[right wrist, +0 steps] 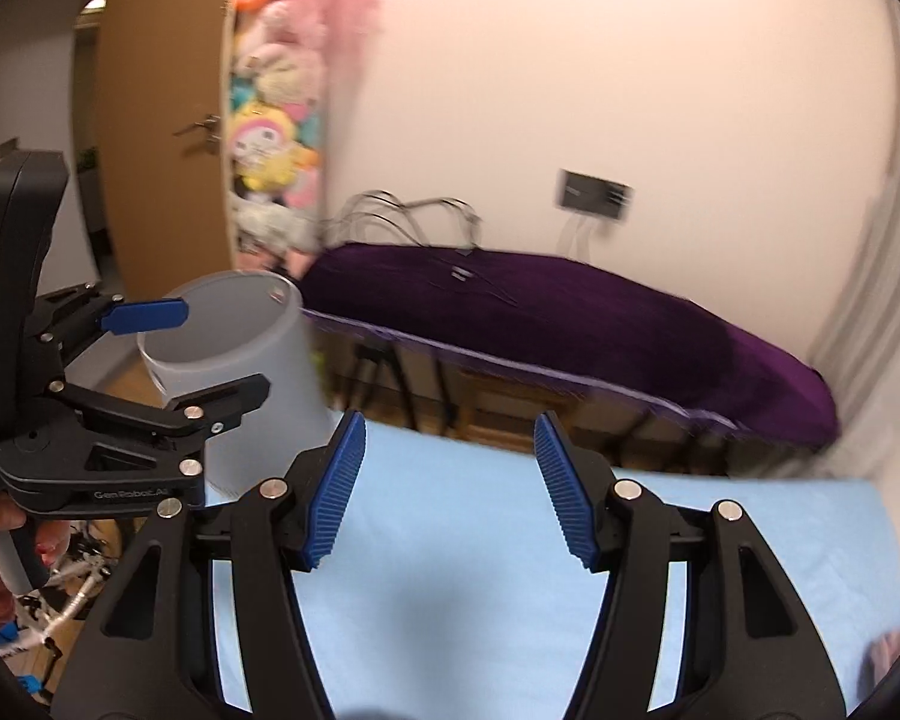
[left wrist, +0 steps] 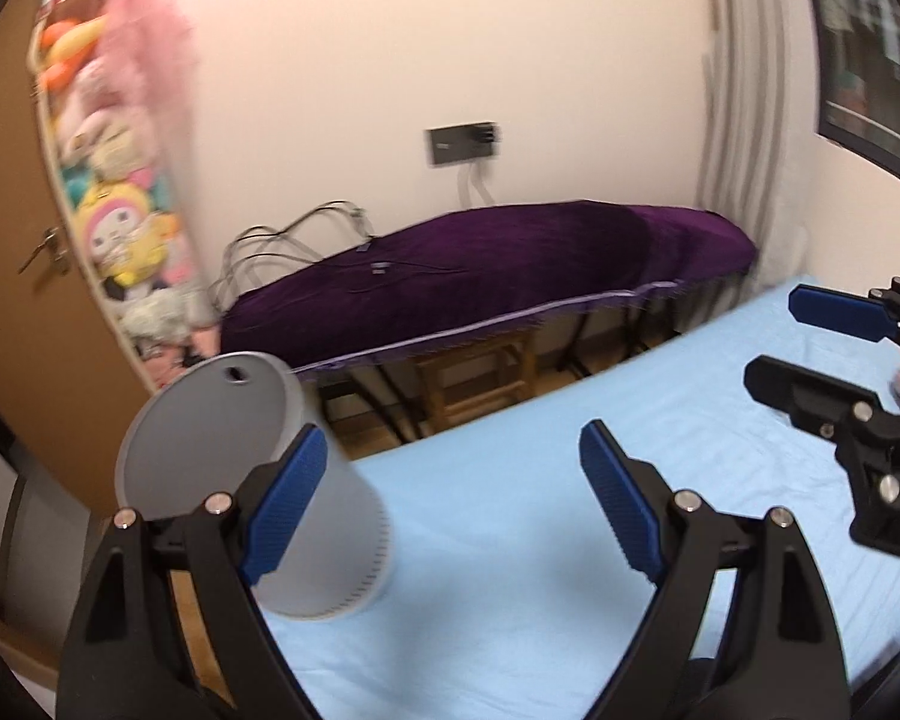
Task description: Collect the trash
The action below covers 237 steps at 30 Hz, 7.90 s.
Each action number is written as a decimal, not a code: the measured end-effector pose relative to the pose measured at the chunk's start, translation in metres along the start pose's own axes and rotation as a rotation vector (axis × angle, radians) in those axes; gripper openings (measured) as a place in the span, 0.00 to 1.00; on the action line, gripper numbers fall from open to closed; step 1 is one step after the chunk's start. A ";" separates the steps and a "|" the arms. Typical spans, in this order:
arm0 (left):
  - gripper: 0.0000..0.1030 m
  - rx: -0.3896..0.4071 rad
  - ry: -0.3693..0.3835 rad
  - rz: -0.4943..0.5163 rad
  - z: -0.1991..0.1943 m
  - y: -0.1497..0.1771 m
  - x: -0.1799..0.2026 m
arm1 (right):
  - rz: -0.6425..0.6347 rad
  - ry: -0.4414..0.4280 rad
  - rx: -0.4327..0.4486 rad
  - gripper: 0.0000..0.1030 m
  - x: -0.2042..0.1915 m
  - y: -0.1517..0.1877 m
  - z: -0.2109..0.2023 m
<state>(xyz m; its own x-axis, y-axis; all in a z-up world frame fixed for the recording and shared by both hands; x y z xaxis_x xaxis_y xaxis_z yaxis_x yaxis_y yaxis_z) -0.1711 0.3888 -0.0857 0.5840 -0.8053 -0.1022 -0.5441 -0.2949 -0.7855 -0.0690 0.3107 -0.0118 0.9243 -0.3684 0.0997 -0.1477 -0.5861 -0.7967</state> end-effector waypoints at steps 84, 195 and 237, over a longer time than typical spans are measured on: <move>0.24 -0.294 0.600 0.292 0.248 0.074 0.520 | 0.591 0.548 -0.281 0.49 0.464 0.407 -0.042; 0.78 -0.090 0.167 0.029 0.013 0.005 0.003 | 0.225 0.041 -0.160 0.66 0.051 0.043 0.002; 0.78 -0.151 0.726 0.551 -0.134 0.116 0.440 | 0.703 0.803 -0.202 0.68 0.215 0.382 -0.451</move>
<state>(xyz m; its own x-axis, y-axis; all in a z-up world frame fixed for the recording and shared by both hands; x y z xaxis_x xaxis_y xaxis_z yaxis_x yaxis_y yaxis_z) -0.0578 -0.0687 -0.1402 -0.2746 -0.9615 0.0101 -0.7357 0.2033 -0.6461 -0.0848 -0.3178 -0.0258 0.1207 -0.9895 0.0790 -0.6773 -0.1403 -0.7222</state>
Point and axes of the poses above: each gripper's, at about its wrist camera, not at the fingertips, and z roughly the way its jaws point, x to its right, y to its underside, the point moved 6 cm from there along z, roughly the way its jaws point, and after that the axes turned 2 degrees about y, right-handed, at the moved point
